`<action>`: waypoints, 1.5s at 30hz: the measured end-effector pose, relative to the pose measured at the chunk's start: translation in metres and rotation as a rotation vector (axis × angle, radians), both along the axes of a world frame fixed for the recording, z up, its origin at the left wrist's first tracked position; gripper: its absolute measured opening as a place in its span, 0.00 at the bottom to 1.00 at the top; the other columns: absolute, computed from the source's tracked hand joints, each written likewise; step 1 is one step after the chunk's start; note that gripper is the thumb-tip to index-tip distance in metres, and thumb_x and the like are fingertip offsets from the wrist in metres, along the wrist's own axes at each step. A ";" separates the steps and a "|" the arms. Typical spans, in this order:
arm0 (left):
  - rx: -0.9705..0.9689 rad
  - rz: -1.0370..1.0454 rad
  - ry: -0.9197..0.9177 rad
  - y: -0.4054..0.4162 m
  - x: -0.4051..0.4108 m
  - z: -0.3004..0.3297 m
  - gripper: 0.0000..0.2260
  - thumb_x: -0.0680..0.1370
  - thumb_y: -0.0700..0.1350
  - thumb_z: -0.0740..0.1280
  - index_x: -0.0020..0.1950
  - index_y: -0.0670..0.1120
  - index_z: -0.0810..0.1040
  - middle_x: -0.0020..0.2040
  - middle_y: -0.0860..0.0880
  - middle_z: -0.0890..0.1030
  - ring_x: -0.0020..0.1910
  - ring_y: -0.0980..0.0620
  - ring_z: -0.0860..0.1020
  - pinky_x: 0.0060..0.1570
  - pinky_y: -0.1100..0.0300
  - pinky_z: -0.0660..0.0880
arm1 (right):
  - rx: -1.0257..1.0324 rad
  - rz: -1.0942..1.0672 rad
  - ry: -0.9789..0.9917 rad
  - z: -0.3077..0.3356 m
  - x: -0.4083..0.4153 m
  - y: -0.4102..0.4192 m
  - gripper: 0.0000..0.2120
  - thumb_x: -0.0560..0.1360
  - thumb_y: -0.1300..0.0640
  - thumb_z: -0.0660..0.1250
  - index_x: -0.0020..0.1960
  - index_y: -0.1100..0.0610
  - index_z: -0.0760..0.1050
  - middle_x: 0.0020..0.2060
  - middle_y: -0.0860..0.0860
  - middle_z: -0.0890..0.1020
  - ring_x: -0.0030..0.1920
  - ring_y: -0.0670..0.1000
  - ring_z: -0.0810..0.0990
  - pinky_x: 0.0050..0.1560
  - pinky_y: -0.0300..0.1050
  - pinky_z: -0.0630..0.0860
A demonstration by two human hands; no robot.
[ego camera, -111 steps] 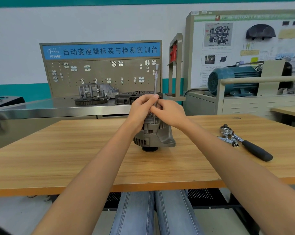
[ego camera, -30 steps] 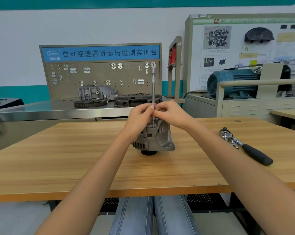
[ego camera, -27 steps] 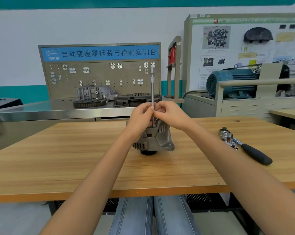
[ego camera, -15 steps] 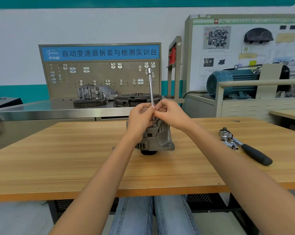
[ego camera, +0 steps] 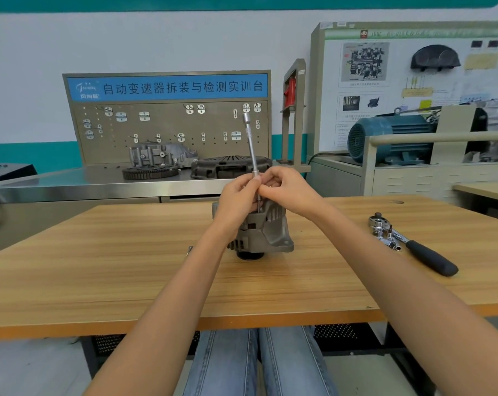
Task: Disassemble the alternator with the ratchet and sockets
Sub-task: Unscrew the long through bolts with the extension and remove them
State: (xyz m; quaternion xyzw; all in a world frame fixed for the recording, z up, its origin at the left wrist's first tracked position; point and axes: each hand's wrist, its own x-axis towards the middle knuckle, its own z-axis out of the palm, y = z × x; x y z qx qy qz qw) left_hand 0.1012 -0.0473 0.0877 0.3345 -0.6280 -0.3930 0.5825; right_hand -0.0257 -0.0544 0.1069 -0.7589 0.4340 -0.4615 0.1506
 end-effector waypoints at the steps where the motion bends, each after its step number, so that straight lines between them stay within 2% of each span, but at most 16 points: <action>1: 0.021 -0.018 0.018 0.000 0.001 0.001 0.08 0.81 0.46 0.62 0.51 0.55 0.80 0.50 0.51 0.84 0.50 0.56 0.82 0.43 0.66 0.77 | 0.001 -0.011 0.010 0.000 0.000 0.000 0.04 0.74 0.58 0.67 0.46 0.51 0.74 0.39 0.46 0.79 0.40 0.42 0.78 0.42 0.36 0.75; 5: 0.042 -0.023 0.069 -0.004 0.003 -0.001 0.06 0.79 0.45 0.66 0.53 0.51 0.81 0.45 0.53 0.85 0.45 0.58 0.83 0.39 0.68 0.77 | -0.001 -0.061 0.057 -0.003 0.002 0.000 0.06 0.72 0.58 0.68 0.45 0.51 0.71 0.37 0.45 0.77 0.36 0.42 0.75 0.38 0.36 0.71; 8: 0.048 0.015 0.087 -0.005 0.003 0.001 0.05 0.78 0.45 0.68 0.52 0.50 0.82 0.43 0.51 0.85 0.42 0.57 0.83 0.37 0.67 0.77 | -0.048 -0.108 0.086 -0.004 0.004 0.001 0.07 0.72 0.56 0.69 0.45 0.52 0.71 0.37 0.46 0.76 0.37 0.43 0.75 0.40 0.39 0.74; 13: 0.071 0.041 0.070 -0.007 0.004 0.002 0.02 0.77 0.44 0.70 0.49 0.49 0.80 0.42 0.49 0.84 0.39 0.57 0.83 0.36 0.67 0.77 | -0.074 -0.162 0.160 -0.004 0.007 0.002 0.09 0.72 0.56 0.69 0.37 0.51 0.70 0.35 0.47 0.76 0.38 0.47 0.76 0.43 0.44 0.75; 18: 0.048 0.000 0.000 -0.005 0.006 -0.002 0.07 0.79 0.47 0.66 0.54 0.49 0.81 0.47 0.51 0.84 0.47 0.58 0.82 0.40 0.70 0.77 | -0.063 -0.163 0.154 -0.002 0.007 0.003 0.08 0.73 0.56 0.69 0.38 0.52 0.71 0.35 0.47 0.76 0.40 0.48 0.76 0.44 0.43 0.75; 22: 0.031 -0.046 -0.034 -0.004 0.009 -0.003 0.08 0.80 0.44 0.63 0.50 0.52 0.82 0.45 0.54 0.84 0.44 0.62 0.82 0.40 0.71 0.76 | -0.042 -0.150 0.147 -0.001 0.006 0.004 0.07 0.73 0.57 0.69 0.38 0.55 0.72 0.36 0.49 0.76 0.41 0.49 0.76 0.45 0.44 0.75; 28: 0.029 -0.003 -0.025 -0.005 0.008 -0.005 0.07 0.80 0.43 0.65 0.54 0.46 0.81 0.48 0.51 0.84 0.45 0.61 0.82 0.41 0.70 0.76 | -0.003 -0.126 0.148 0.001 0.006 0.006 0.06 0.74 0.58 0.68 0.39 0.55 0.76 0.36 0.49 0.77 0.41 0.49 0.77 0.46 0.45 0.75; 31: 0.073 0.016 -0.040 -0.005 0.008 -0.002 0.09 0.79 0.45 0.66 0.55 0.44 0.81 0.52 0.48 0.83 0.51 0.56 0.81 0.44 0.68 0.76 | 0.014 -0.116 0.169 0.001 0.005 0.006 0.06 0.75 0.57 0.67 0.41 0.56 0.79 0.37 0.52 0.80 0.41 0.50 0.79 0.46 0.45 0.76; 34: 0.107 0.035 -0.027 -0.006 0.006 -0.001 0.05 0.78 0.46 0.68 0.50 0.46 0.81 0.52 0.45 0.83 0.52 0.52 0.81 0.45 0.65 0.76 | -0.020 -0.159 0.207 -0.003 0.005 0.006 0.07 0.75 0.56 0.65 0.44 0.58 0.80 0.34 0.50 0.79 0.37 0.47 0.77 0.41 0.44 0.75; 37: 0.102 0.050 -0.004 -0.007 0.004 -0.002 0.03 0.77 0.45 0.69 0.44 0.48 0.80 0.47 0.46 0.84 0.49 0.50 0.81 0.48 0.59 0.79 | -0.137 -0.267 0.246 -0.012 0.010 0.006 0.06 0.73 0.53 0.66 0.43 0.56 0.77 0.33 0.46 0.76 0.36 0.44 0.73 0.38 0.42 0.72; 39: 0.093 0.086 0.002 -0.008 0.003 -0.002 0.04 0.76 0.44 0.71 0.41 0.48 0.79 0.42 0.47 0.83 0.45 0.51 0.82 0.51 0.55 0.80 | -0.246 -0.361 0.252 -0.020 0.015 0.006 0.07 0.71 0.52 0.68 0.40 0.54 0.74 0.34 0.45 0.73 0.37 0.43 0.69 0.35 0.38 0.67; 45: 0.077 0.165 -0.029 -0.004 -0.001 -0.001 0.05 0.75 0.45 0.72 0.42 0.47 0.77 0.47 0.42 0.83 0.51 0.44 0.82 0.54 0.47 0.79 | -0.324 -0.511 0.163 -0.030 0.024 0.001 0.08 0.72 0.52 0.69 0.40 0.55 0.73 0.39 0.48 0.74 0.43 0.47 0.71 0.41 0.42 0.69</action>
